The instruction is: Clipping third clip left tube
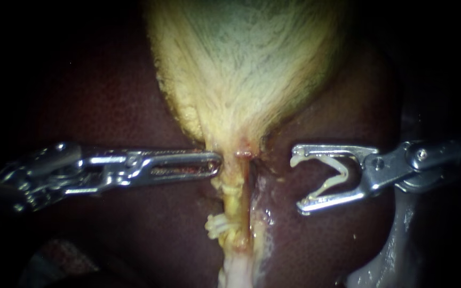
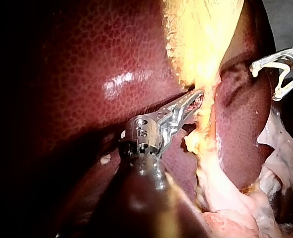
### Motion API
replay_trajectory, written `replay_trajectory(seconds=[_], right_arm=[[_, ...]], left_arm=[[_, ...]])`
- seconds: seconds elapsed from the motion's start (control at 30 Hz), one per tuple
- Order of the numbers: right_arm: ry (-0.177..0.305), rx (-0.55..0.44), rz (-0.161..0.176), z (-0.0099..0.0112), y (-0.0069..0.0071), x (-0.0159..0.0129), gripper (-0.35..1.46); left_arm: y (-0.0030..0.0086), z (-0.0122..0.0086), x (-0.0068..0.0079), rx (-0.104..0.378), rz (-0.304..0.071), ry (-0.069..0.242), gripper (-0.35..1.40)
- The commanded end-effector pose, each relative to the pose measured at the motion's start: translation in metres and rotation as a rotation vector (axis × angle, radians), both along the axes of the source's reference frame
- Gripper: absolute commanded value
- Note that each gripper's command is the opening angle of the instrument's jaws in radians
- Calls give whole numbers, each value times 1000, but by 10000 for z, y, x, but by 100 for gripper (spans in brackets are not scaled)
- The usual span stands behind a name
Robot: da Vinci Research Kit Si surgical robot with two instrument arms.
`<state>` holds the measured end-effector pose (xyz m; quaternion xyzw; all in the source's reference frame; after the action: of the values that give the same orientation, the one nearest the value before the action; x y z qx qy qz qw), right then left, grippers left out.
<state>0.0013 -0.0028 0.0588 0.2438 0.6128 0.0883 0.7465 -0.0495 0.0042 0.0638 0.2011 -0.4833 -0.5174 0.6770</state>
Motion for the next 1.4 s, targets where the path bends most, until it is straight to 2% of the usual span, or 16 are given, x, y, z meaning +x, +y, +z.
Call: replay_trajectory(seconds=[0.03,0.23,0.33,0.4,0.53,0.63,0.77,0.9,1.07,1.23,1.4], right_arm=[[0,0,0,-1,0,0,60],[1,1,2,-2,-1,3,60],[5,2,4,-3,-3,10,60],[-12,58,4,-2,-5,16,60],[-13,150,3,0,-11,31,59],[-5,237,20,5,-19,45,58],[-13,330,8,18,-36,65,56],[-26,370,12,34,-48,92,54],[-39,403,19,53,-50,117,54],[-63,419,23,75,-50,124,54],[-125,397,3,101,-50,123,53]], left_arm=[[0,0,0,0,1,-2,-35],[0,-4,3,2,2,-3,-35],[-1,-9,11,4,7,-7,-35],[-1,-13,18,5,7,-6,-35],[-1,-18,40,3,-3,2,-35],[0,-24,56,2,-10,8,-35],[3,-32,73,1,-23,15,-35],[4,-36,75,2,-27,14,-35],[1,-40,75,0,-30,13,-35],[-2,-45,75,1,-32,14,-35],[-5,-51,74,0,-36,13,-35]])
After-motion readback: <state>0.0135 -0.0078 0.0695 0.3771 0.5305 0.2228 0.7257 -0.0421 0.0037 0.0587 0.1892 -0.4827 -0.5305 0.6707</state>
